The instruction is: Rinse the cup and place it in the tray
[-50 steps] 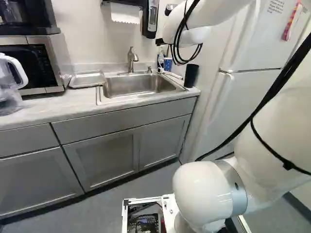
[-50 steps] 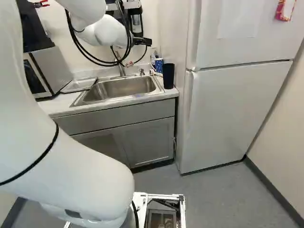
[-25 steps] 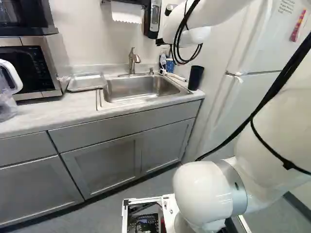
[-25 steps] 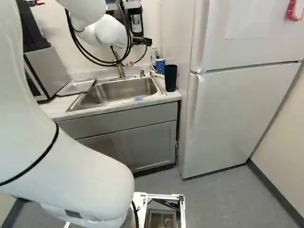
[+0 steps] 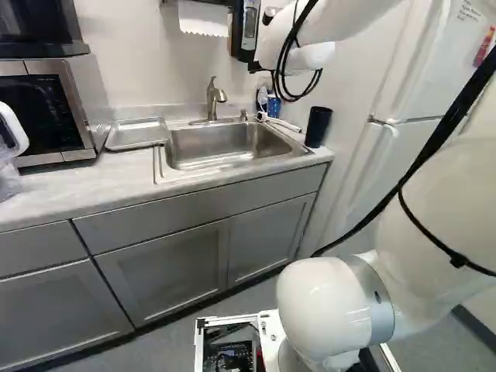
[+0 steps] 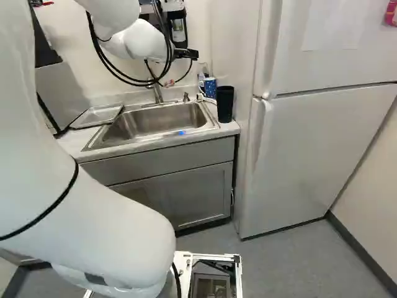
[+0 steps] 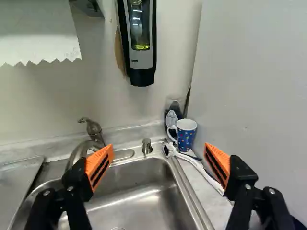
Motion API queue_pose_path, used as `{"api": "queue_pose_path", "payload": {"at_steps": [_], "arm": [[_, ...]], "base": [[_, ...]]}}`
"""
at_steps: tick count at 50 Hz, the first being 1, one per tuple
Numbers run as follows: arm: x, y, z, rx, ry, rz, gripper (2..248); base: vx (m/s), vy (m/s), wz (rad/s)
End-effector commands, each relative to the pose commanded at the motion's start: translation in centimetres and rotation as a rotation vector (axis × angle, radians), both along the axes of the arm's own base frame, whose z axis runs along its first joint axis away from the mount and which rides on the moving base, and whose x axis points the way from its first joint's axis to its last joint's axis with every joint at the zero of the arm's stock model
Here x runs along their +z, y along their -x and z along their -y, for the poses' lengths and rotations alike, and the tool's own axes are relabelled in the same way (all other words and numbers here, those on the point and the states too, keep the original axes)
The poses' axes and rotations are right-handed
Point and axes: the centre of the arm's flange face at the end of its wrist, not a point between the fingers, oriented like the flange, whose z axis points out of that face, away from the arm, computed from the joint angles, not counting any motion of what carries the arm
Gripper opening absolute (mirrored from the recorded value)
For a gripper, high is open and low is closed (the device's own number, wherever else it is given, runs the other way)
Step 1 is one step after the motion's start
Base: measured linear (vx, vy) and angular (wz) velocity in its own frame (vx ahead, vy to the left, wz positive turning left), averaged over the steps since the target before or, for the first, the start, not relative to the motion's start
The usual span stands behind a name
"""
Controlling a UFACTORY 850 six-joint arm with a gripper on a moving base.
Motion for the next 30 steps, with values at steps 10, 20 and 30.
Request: {"api": "queue_pose_path", "payload": {"at_steps": [10,20,30], "arm": [[0.00,0.00,0.00,0.000,0.000,0.000,247],[0.00,-0.03,-0.05,0.001,0.000,0.000,247],[0.02,-0.54,-0.46,0.010,0.000,-0.001,247]], "base": [[-0.002,0.000,0.001],[0.000,0.000,0.000],[0.000,0.000,0.000]]}}
